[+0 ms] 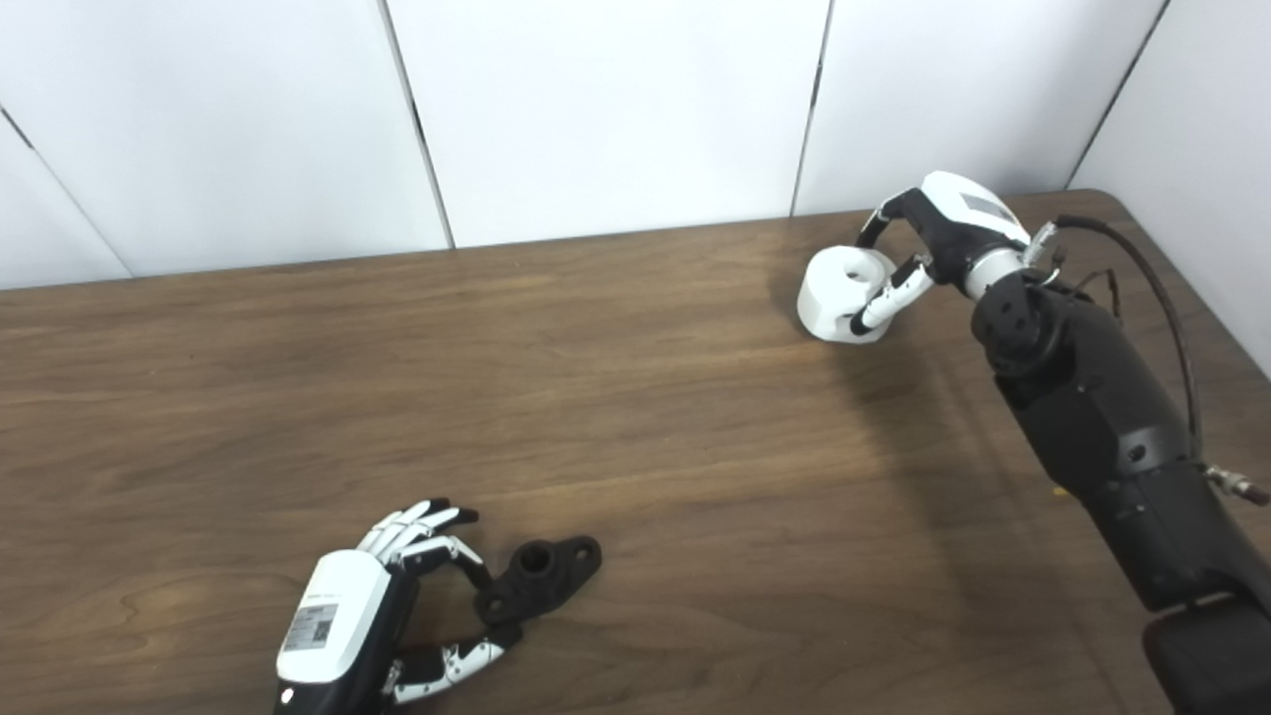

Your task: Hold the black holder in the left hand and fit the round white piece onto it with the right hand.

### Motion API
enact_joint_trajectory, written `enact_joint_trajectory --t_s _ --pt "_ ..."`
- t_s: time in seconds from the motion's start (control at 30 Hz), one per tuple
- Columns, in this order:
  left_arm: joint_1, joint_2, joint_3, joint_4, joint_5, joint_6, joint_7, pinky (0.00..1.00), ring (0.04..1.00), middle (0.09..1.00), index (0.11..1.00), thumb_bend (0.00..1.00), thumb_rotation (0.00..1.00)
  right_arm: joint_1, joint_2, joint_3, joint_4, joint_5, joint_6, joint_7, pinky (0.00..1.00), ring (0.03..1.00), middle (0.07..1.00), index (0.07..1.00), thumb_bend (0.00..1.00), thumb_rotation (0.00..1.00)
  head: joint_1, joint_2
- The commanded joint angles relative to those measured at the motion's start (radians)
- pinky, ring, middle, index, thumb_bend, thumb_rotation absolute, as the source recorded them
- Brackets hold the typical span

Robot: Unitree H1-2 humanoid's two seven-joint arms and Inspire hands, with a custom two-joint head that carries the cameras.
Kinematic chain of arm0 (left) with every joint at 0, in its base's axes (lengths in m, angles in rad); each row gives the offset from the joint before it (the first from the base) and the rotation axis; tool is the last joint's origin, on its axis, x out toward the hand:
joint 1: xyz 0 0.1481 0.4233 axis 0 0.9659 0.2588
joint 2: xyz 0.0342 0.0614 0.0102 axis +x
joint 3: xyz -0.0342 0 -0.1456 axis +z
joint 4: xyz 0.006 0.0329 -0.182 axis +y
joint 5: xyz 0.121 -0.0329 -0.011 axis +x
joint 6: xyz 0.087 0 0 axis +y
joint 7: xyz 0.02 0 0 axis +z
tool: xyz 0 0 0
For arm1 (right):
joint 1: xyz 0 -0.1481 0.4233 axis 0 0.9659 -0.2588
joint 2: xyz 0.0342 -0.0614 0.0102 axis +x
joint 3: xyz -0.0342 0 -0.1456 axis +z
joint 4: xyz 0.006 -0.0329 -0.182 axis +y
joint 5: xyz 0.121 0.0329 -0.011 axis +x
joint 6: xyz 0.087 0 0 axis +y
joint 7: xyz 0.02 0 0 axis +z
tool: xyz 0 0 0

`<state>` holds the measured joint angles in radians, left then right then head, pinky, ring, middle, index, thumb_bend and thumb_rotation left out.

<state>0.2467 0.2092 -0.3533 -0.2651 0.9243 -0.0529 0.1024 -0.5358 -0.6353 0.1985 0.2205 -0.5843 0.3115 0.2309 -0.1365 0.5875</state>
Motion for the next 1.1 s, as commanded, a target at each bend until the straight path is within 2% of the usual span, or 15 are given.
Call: enact_joint_trajectory --t_s 0.0,0.17,0.37,0.6,0.77,0.93,1.07 --pt "0.009 0.006 -0.002 0.038 0.015 0.029 -0.039 0.87 0.882 0.814 0.488 0.51 0.04 -0.028 -0.017 -0.017 -0.019 -0.013 -0.043 -0.046 0.82 0.891 0.786 0.486 0.52 0.13 -0.001 0.001" --pt "0.009 0.005 -0.005 0.034 0.024 0.040 -0.052 0.87 0.889 0.814 0.489 0.51 0.04 -0.024 -0.011 -0.024 -0.029 -0.011 -0.046 -0.056 0.83 0.893 0.777 0.486 0.52 0.13 -0.001 -0.001" --pt "0.003 0.000 -0.013 0.046 0.028 0.032 -0.040 0.87 0.884 0.807 0.489 0.52 0.04 -0.007 -0.034 -0.016 -0.126 -0.028 -0.034 -0.018 0.84 0.905 0.788 0.486 0.52 0.13 0.028 0.015" --pt "-0.007 -0.023 -0.023 0.035 0.059 0.066 -0.067 0.88 0.883 0.808 0.489 0.52 0.04 0.016 -0.058 -0.017 -0.341 -0.054 0.024 0.116 0.82 0.909 0.786 0.486 0.52 0.13 0.057 0.032" --pt "-0.016 -0.028 -0.031 0.052 0.068 0.068 -0.053 0.87 0.883 0.809 0.489 0.52 0.04 0.028 -0.052 -0.021 -0.495 -0.067 0.086 0.211 0.83 0.904 0.782 0.485 0.52 0.13 0.073 0.041" --pt "-0.024 -0.039 -0.036 0.064 0.071 0.080 -0.051 0.89 0.892 0.813 0.489 0.52 0.04 0.062 -0.018 -0.013 -0.646 -0.057 0.118 0.285 0.81 0.900 0.771 0.485 0.52 0.13 0.092 0.055" --pt "-0.028 -0.042 -0.041 0.066 0.075 0.085 -0.055 0.90 0.901 0.817 0.489 0.51 0.04 0.088 0.023 -0.002 -0.734 -0.053 0.153 0.348 0.84 0.919 0.787 0.484 0.52 0.13 0.102 0.067"
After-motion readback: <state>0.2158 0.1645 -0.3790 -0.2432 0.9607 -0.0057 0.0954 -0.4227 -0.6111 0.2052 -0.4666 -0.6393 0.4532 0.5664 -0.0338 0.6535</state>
